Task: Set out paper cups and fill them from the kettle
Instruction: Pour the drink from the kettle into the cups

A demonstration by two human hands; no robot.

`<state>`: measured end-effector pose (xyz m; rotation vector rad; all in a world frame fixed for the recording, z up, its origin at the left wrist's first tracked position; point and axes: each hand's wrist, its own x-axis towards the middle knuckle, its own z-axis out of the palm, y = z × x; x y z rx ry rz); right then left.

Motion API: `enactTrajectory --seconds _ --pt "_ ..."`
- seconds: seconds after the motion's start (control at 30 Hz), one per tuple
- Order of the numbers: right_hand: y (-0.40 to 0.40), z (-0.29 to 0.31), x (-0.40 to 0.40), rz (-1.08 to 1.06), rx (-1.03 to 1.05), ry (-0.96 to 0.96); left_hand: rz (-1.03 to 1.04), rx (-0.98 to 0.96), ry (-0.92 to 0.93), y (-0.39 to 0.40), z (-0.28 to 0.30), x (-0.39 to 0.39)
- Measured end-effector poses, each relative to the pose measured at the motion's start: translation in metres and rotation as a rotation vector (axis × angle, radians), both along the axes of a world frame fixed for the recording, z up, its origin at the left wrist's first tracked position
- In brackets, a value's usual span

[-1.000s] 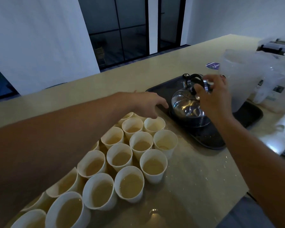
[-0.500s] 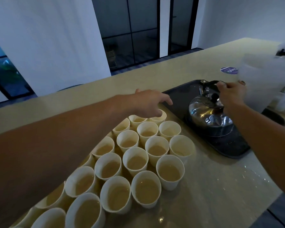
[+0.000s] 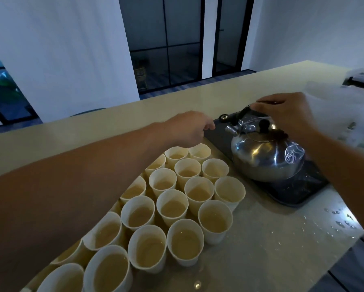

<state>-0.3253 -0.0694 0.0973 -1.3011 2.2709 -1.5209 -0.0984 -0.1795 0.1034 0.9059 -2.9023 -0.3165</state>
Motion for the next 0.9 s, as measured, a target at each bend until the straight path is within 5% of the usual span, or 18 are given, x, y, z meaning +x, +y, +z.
enactTrajectory --seconds 0.9 --pt "-0.03 0.043 0.049 0.313 0.291 0.302 0.013 0.038 -0.052 0.007 -0.002 0.021"
